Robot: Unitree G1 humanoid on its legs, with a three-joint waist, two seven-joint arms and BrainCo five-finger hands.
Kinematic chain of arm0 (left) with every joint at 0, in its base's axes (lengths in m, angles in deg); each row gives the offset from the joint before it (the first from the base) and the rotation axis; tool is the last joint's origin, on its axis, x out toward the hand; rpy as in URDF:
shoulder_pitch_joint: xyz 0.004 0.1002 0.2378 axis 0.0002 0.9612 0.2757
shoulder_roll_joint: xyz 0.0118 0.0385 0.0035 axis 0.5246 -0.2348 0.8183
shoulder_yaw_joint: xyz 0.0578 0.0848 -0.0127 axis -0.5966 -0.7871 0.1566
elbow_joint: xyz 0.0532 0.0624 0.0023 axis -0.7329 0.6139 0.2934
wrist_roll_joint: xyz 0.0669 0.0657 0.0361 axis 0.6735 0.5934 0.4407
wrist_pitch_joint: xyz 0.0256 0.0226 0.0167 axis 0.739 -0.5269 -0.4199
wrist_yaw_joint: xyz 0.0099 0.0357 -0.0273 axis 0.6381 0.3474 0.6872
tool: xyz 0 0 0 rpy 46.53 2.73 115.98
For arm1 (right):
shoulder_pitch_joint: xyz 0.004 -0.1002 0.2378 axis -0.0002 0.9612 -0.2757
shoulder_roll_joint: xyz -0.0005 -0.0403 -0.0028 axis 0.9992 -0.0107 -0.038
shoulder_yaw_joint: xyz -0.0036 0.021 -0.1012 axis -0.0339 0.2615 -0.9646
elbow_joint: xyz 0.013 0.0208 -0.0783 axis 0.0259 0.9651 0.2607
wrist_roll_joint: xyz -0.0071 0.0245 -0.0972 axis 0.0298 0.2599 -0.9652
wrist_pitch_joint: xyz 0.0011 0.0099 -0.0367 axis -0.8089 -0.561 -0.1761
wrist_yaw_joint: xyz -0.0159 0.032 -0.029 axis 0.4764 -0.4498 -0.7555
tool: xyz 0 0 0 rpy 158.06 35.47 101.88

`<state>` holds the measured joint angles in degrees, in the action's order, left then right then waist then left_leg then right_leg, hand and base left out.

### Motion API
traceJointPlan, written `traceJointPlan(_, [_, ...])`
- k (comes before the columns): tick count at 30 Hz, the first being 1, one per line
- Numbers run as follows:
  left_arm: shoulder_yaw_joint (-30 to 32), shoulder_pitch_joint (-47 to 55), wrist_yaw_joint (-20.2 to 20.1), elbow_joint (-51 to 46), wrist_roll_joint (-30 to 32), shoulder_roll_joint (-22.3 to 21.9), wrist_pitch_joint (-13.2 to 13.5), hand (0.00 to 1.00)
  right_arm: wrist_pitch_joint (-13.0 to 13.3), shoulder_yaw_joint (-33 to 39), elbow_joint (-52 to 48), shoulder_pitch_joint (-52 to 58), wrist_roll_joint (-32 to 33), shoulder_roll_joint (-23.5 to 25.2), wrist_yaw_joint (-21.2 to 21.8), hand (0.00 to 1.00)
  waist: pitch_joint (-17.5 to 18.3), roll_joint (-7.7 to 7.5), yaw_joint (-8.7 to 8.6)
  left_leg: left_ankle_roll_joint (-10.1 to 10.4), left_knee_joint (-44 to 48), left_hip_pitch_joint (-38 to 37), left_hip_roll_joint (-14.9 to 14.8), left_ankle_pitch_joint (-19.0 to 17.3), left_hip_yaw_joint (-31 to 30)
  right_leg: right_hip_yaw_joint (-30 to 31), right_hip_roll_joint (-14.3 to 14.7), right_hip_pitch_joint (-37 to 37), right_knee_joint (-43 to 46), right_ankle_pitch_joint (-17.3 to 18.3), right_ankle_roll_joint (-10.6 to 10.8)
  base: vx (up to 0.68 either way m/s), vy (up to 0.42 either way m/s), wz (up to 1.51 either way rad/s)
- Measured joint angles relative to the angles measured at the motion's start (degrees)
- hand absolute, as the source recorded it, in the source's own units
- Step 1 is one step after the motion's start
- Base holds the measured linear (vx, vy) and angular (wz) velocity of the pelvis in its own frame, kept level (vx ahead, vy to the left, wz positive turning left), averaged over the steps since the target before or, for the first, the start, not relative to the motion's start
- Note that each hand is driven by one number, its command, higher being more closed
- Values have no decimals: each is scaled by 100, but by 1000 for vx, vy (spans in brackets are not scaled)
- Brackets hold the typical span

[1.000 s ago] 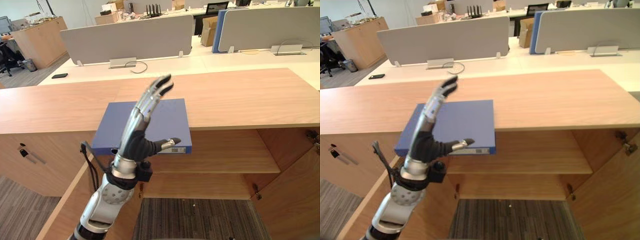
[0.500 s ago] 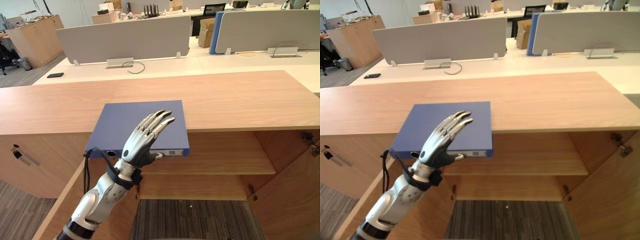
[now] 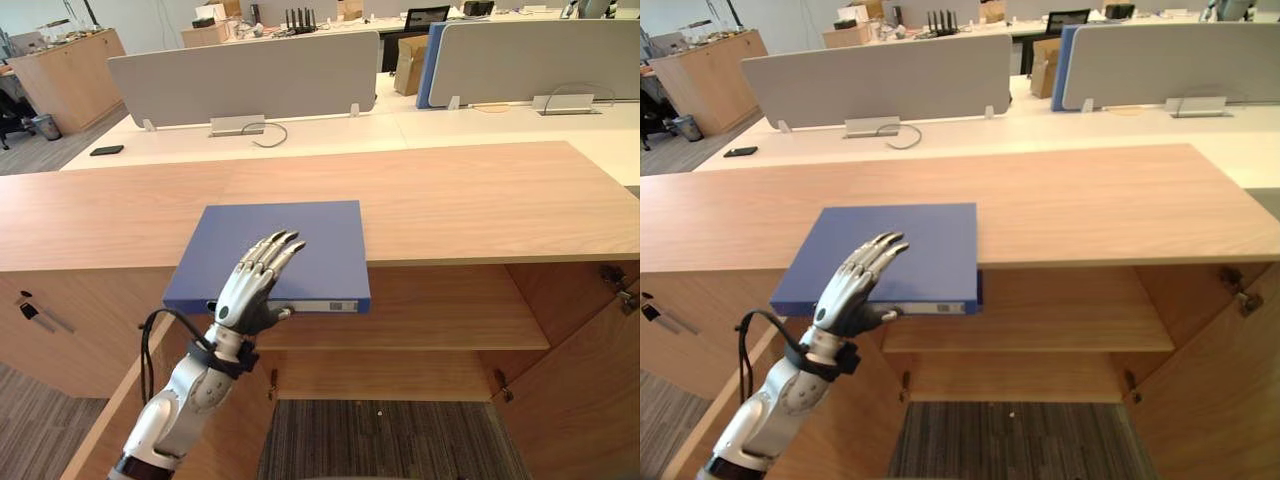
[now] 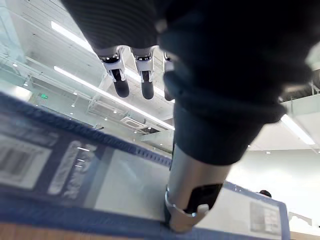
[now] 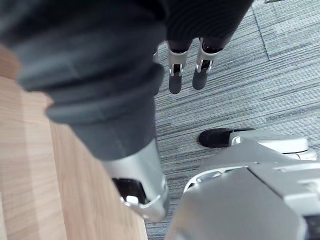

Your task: Walk over to the cabinet, pick up the folder, carry it to the office cabinet, place the folder inside the office cabinet, then close the office cabinet door

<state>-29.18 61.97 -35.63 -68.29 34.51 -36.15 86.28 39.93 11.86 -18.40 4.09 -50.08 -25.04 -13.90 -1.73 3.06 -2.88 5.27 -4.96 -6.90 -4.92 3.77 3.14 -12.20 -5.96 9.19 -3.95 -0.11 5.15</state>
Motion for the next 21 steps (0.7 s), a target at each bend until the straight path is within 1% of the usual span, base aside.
traceJointPlan(5, [175, 5, 0, 430, 177, -44, -184, 0, 0, 14, -87, 2, 0, 0, 9, 0, -21, 6, -2, 0, 0, -1, -1, 0, 10, 6, 3, -2, 2, 1, -1, 0, 0, 0])
traceJointPlan(9, [381, 8, 1, 608, 351, -56, -311, 0, 0, 32, -91, 3, -2, 2, 10, 0, -125, 39, -4, 0, 0, -3, -9, -1, 22, 16, 5, -5, 6, 1, -1, 0, 0, 0])
traceJointPlan(13, [476, 8, 3, 703, 465, -60, -319, 0, -3, 227, -96, 6, -4, 31, 12, 0, -139, 41, -3, 7, 0, -13, -8, -19, 64, 58, 10, -15, 5, 1, -1, 5, 7, -5])
traceJointPlan(21, [507, -31, 145, 914, 698, -60, -362, 0, -3, 231, -147, 6, -4, 84, 12, 0, -130, 53, -7, 11, 0, -26, -12, -28, 100, 117, 18, -26, 5, 1, -2, 0, 0, -2])
